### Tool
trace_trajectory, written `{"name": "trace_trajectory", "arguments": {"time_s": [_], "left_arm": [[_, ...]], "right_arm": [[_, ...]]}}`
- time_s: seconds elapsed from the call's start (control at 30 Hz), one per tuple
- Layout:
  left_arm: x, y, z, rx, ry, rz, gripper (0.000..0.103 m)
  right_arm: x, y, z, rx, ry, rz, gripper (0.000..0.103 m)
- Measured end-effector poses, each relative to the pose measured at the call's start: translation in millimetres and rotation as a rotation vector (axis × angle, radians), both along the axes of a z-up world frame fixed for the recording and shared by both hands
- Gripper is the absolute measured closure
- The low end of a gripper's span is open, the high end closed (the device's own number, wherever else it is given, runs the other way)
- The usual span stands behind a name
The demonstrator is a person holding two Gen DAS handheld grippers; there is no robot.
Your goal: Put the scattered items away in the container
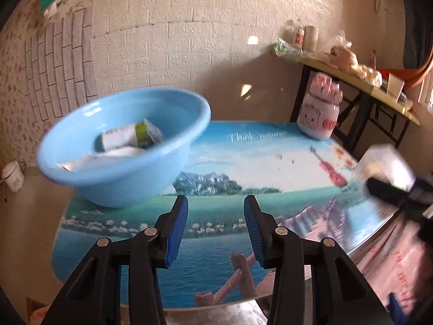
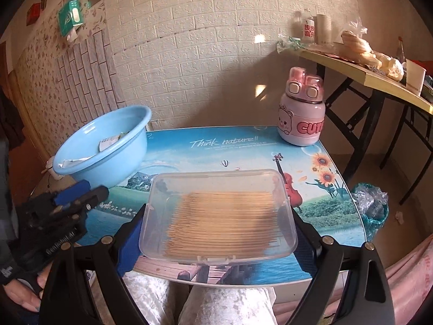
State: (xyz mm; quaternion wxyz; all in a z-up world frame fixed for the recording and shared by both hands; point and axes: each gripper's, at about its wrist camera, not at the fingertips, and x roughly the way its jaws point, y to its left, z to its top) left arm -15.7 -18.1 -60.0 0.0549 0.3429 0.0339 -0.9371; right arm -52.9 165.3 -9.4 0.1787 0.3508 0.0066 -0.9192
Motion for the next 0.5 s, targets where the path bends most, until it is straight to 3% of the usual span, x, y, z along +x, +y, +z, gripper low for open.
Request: {"name": "trace_trajectory", "arguments": {"time_s": [0.13, 0.33, 0.5], "left_arm": [[-8, -7, -30, 0.071, -0.088, 0.018, 0.069], [-2, -1, -10, 0.018, -0.013, 0.009, 0.069], [-3, -3, -2, 0.017, -0.002, 0.008, 0.069]], "right_arm": [[0, 5, 1, -0.005, 0.008, 0.008, 0.010], [-8, 8, -6, -0.016, -0.013, -0.003, 0.010], [-11, 0, -10, -0.014, -0.021, 0.018, 0.010]]}}
